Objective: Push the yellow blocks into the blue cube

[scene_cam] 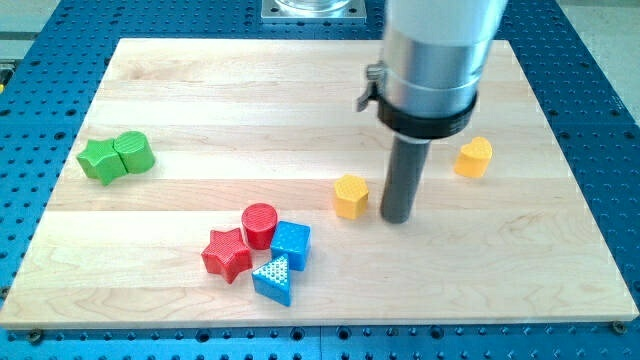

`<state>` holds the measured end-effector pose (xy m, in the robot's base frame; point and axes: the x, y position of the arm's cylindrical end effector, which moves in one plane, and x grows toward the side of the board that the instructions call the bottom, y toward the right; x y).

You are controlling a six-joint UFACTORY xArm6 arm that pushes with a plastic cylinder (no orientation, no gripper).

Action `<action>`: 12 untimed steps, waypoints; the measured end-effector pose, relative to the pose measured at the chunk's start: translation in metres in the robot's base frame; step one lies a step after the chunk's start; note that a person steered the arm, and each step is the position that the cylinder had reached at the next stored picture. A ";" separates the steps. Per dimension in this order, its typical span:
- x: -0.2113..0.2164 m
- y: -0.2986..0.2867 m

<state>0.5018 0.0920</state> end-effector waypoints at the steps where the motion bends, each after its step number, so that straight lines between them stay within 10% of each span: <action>1: -0.014 -0.023; 4: -0.002 -0.074; 7: -0.070 0.186; 9: -0.006 -0.056; 11: -0.068 0.053; 12: -0.086 -0.005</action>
<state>0.4156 0.0868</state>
